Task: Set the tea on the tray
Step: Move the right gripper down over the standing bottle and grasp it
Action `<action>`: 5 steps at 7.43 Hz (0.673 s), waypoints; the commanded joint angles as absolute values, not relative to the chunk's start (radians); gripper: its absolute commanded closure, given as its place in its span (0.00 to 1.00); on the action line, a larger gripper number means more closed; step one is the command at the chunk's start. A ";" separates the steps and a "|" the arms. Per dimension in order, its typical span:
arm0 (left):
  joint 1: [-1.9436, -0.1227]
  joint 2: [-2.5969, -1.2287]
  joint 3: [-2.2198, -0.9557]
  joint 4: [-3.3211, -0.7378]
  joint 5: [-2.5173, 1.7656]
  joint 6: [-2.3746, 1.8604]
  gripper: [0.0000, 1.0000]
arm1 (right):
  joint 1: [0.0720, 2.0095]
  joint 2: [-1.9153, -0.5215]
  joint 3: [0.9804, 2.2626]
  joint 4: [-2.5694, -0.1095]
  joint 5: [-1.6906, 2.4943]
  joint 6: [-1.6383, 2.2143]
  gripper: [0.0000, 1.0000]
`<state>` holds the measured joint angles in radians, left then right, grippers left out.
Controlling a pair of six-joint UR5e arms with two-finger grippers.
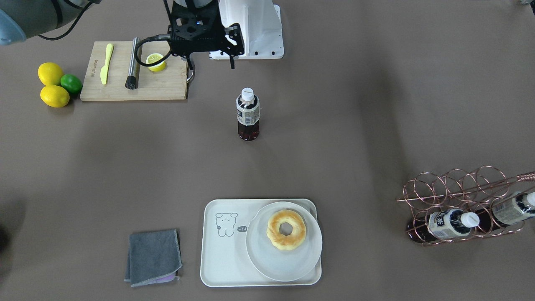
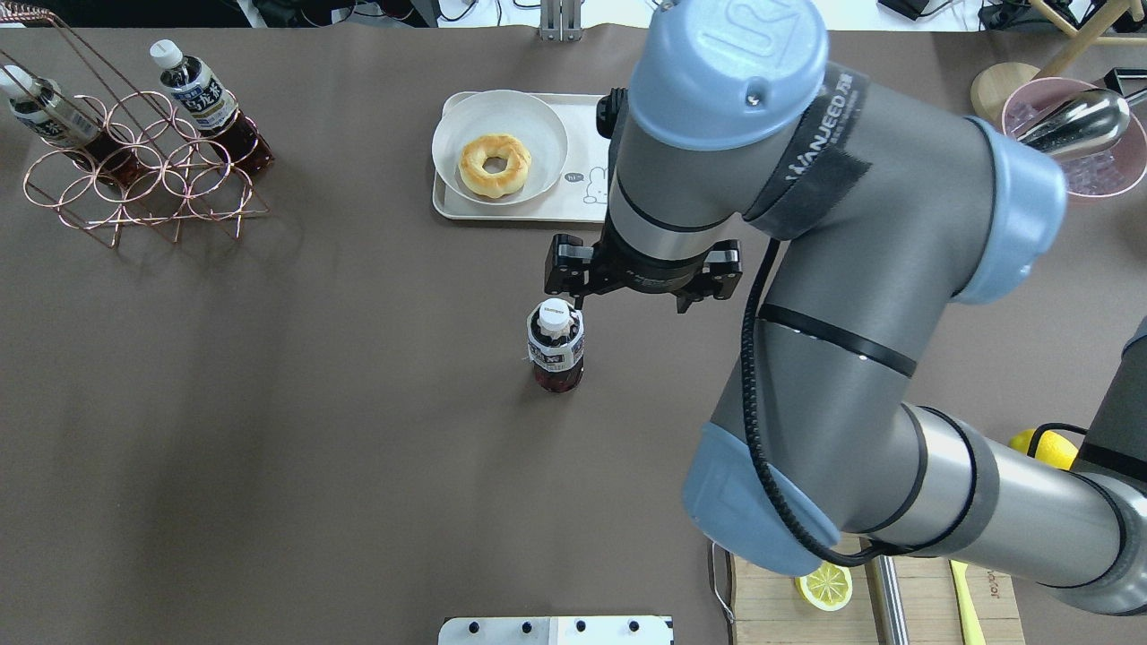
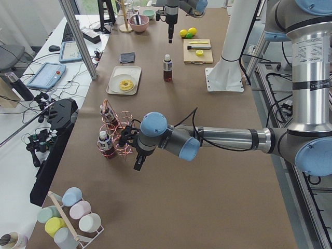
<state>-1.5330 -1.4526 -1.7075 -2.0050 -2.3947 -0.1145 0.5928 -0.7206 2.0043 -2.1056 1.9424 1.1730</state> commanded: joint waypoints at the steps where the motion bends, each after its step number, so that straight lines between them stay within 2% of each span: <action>1: -1.535 -1.445 -1.700 -2.005 -2.396 -0.114 0.02 | 0.522 -0.681 1.925 -2.022 1.887 1.253 0.00; 3: -1.536 -1.445 -1.694 -2.005 -2.395 -0.112 0.02 | 0.517 -0.678 1.849 -1.938 1.879 1.253 0.00; 5: -1.536 -1.443 -1.684 -2.005 -2.395 -0.112 0.02 | 0.517 -0.666 1.841 -1.936 1.879 1.253 0.00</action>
<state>-1.5354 -1.4449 -1.6916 -2.0049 -2.3946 -0.1123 0.5188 -0.6776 1.8604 -1.9503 1.8817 1.2524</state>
